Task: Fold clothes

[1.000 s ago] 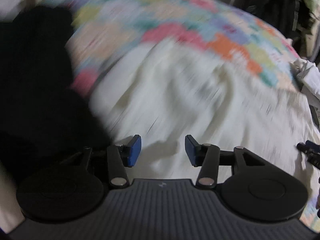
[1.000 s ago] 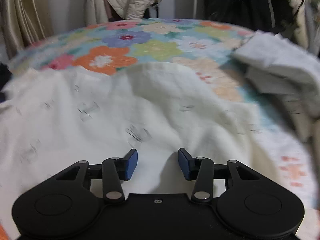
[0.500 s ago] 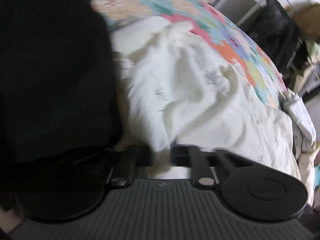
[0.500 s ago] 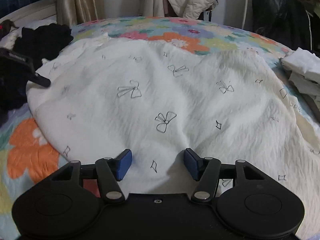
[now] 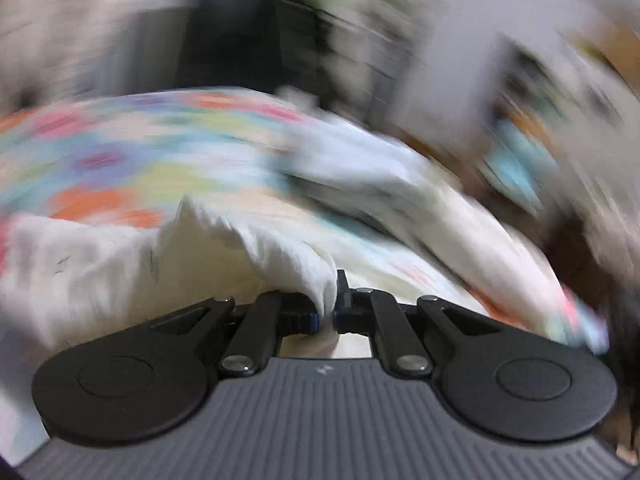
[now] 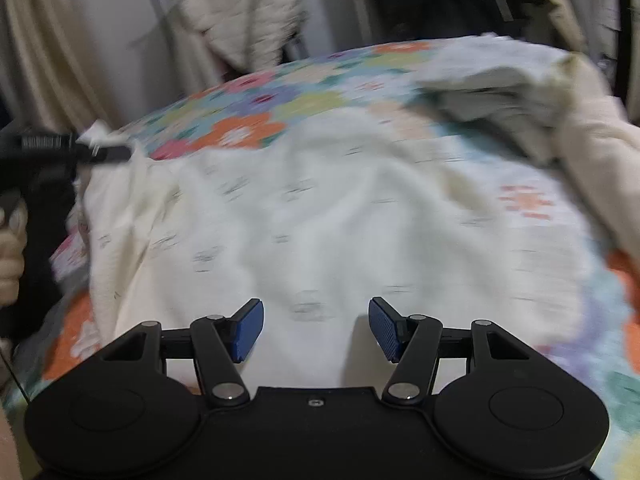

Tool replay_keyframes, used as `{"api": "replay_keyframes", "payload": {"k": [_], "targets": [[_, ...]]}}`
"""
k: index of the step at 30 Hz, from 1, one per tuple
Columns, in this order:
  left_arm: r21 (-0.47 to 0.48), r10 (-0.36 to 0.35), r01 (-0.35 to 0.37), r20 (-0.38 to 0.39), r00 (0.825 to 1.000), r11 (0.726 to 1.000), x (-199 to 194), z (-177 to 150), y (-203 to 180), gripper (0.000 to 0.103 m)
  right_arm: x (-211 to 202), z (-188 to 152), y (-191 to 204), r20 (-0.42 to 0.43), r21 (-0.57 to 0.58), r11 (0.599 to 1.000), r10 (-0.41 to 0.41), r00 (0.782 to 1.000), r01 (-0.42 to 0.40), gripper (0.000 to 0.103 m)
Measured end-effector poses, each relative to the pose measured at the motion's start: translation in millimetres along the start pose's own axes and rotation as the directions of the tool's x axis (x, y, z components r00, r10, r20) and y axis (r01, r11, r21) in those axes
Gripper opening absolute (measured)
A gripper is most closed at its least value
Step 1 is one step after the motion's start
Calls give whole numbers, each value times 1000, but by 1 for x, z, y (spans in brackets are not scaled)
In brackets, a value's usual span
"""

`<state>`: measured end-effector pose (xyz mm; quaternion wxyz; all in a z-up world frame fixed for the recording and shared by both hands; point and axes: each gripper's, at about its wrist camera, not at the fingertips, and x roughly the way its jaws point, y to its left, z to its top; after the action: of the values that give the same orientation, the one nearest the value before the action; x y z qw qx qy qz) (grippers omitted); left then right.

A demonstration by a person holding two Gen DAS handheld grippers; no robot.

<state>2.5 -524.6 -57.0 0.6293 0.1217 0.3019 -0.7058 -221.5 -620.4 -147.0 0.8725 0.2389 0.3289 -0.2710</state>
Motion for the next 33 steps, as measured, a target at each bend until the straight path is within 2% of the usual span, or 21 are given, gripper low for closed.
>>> {"api": "replay_keyframes", "payload": {"k": [1, 2, 3, 4, 5, 8, 10, 13, 15, 17, 19, 21, 24, 25, 26, 27, 29, 31, 33], "targets": [[43, -65, 68, -68, 996, 997, 20, 1, -22, 6, -5, -1, -7, 10, 7, 1000, -18, 1000, 18, 64], [80, -126, 138, -139, 982, 987, 41, 1, -44, 7, -11, -3, -14, 21, 13, 999, -32, 999, 31, 64], [91, -194, 216, -208, 959, 972, 58, -5, -61, 10, -15, -5, -19, 32, 17, 999, -43, 999, 43, 64], [89, -226, 258, -268, 936, 962, 72, -12, -72, 12, -19, -7, -25, 43, 21, 998, -55, 998, 54, 64], [90, -226, 270, -334, 915, 959, 87, -20, -79, 11, -23, -12, -32, 57, 28, 997, -69, 996, 67, 64], [146, -175, 243, -370, 912, 959, 90, -32, -82, 16, -29, -24, -51, 63, 82, 991, -111, 992, 106, 63], [98, -189, 236, -344, 920, 967, 72, -28, -65, 24, -28, -28, -57, 24, 95, 988, -126, 992, 123, 64], [21, -197, 212, -292, 936, 977, 40, -16, -36, 35, -34, -29, -59, 39, 74, 987, -144, 989, 141, 64], [27, -136, 148, -265, 955, 989, 22, -12, -21, 46, -41, -24, -60, 54, 72, 984, -167, 984, 163, 64], [33, -52, 61, -241, 969, 998, 5, -13, -7, 50, -50, -14, -59, 92, 84, 984, -166, 982, 158, 64], [-14, -3, 0, -248, 969, 1000, 1, -20, 10, 50, -56, 0, -54, 135, 79, 988, -143, 980, 133, 64], [-24, 39, -48, -284, 958, 999, 3, -28, 22, 50, -56, 16, -41, 172, 38, 994, -111, 979, 106, 64], [11, 76, -76, -317, 945, 997, 7, -36, 25, 50, -37, 28, -11, 149, -118, 990, -61, 987, 79, 67], [24, 84, -80, -326, 942, 996, 8, -38, 24, 50, -30, 32, 0, 139, -171, 983, -48, 989, 72, 72], [29, 82, -76, -331, 940, 997, 8, -40, 24, 50, -19, 30, 12, 122, -245, 964, -77, 990, 105, 79], [34, 79, -72, -335, 939, 997, 7, -42, 23, 50, -7, 28, 24, 107, -317, 938, -109, 988, 138, 79], [33, 72, -64, -348, 935, 997, 8, -45, 23, 50, 18, 24, 37, 90, -433, 868, -227, 970, 244, 79], [34, 68, -60, -358, 931, 998, 6, -48, 22, 50, 33, 18, 38, 110, -494, 806, -315, 943, 326, 79], [34, 69, -61, -366, 928, 998, 4, -51, 23, 50, 46, 14, 29, 84, -520, 782, -354, 931, 344, 76]]}}
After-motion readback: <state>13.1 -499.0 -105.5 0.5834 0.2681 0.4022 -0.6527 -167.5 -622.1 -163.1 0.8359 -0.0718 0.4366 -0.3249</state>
